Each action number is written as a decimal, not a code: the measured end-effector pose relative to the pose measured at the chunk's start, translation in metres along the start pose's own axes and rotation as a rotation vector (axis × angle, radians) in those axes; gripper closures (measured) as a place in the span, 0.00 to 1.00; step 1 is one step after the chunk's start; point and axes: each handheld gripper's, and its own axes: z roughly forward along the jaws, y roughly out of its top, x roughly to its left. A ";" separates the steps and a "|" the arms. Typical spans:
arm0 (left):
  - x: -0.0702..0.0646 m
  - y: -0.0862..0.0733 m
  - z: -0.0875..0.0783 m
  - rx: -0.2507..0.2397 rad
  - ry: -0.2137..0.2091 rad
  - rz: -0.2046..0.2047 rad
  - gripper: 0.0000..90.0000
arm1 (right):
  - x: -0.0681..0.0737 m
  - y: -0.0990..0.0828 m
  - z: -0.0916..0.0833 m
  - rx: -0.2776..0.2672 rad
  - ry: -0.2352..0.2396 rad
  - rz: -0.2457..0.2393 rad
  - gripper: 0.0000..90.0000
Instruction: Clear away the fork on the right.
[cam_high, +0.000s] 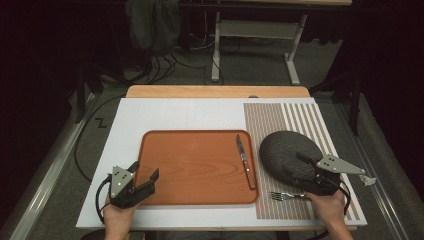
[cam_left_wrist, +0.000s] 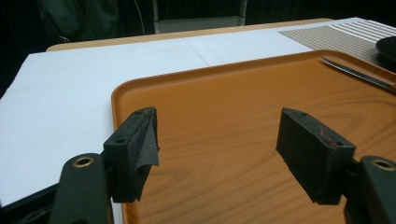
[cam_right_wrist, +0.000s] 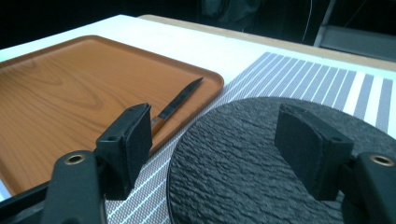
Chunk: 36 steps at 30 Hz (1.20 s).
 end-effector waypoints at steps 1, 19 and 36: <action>0.000 0.000 0.000 -0.001 0.000 0.001 0.33 | -0.001 -0.001 -0.002 0.009 0.001 -0.002 0.34; -0.001 0.000 -0.001 -0.007 0.005 -0.002 0.33 | -0.013 -0.009 -0.023 0.159 -0.017 -0.039 0.48; 0.000 0.000 0.000 -0.009 0.006 -0.006 0.33 | -0.010 -0.010 -0.037 0.306 -0.027 -0.100 0.59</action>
